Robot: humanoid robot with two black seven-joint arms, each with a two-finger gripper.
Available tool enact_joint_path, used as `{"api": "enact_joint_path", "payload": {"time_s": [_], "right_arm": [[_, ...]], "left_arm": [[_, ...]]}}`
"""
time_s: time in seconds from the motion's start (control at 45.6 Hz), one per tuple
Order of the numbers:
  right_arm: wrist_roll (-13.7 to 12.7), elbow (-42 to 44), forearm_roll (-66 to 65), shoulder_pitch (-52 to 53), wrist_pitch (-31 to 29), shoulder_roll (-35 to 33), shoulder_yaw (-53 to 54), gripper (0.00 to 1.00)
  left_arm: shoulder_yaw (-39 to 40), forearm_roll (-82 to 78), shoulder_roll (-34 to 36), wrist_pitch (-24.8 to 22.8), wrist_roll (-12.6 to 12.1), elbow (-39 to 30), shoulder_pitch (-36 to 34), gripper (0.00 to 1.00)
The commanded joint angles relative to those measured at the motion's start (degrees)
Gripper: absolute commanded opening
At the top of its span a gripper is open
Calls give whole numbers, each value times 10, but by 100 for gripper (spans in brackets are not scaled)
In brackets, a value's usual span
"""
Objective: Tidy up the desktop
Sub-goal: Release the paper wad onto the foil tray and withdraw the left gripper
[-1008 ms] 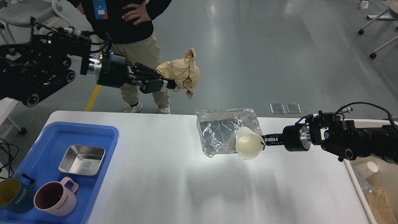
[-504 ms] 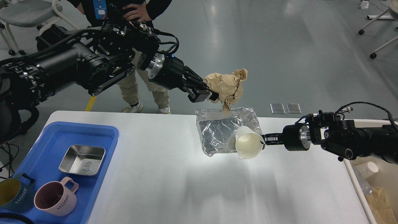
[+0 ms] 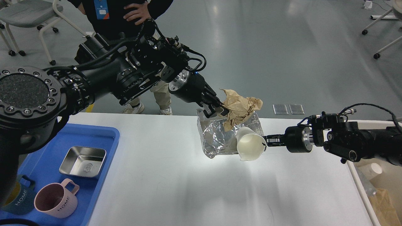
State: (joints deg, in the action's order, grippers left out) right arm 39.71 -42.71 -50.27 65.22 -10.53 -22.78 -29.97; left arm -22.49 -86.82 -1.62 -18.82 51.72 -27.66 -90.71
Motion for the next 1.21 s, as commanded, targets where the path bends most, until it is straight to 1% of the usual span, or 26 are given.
{"api": "enact_joint_path", "payload": {"time_s": [0.0,0.044,0.066,0.088,0.285,0.416,0.526,0.701,0.92,1.074,1.183], "right_arm": [[0,-4,0,1,3,-2,-1,0],[0,-4,0,1,3,-3,-1,0],[0,-4,0,1,3,-3,-1,0],[0,-4,0,1,3,-3,-1,0],[0,-4,0,1,3,-4,-1,0],[0,-4,0,1,3,-5,-2,0],[0,-4,0,0,3,-5,-2,0],[0,-3,0,-3,3,-5,-3,0],[0,-1,0,-7,4,-5,-3,0],[0,0,1,-7,5,-5,-1,0],[0,0,0,-7,5,-4,-1,0]], "left_arm": [[0,11,-4,0,-15,7,2,53],[3,11,-4,0,-19,7,4,71],[6,12,-4,0,-19,7,5,77],[8,14,-4,0,-19,7,5,79],[9,94,-2,-5,-17,6,11,81],[9,189,13,-10,-10,2,18,83],[12,231,37,-10,-7,-3,40,84],[64,248,75,-10,13,-34,72,84],[140,247,140,-10,28,-89,112,85],[198,247,194,-11,29,-128,156,86],[257,246,227,-11,29,-143,197,86]]}}
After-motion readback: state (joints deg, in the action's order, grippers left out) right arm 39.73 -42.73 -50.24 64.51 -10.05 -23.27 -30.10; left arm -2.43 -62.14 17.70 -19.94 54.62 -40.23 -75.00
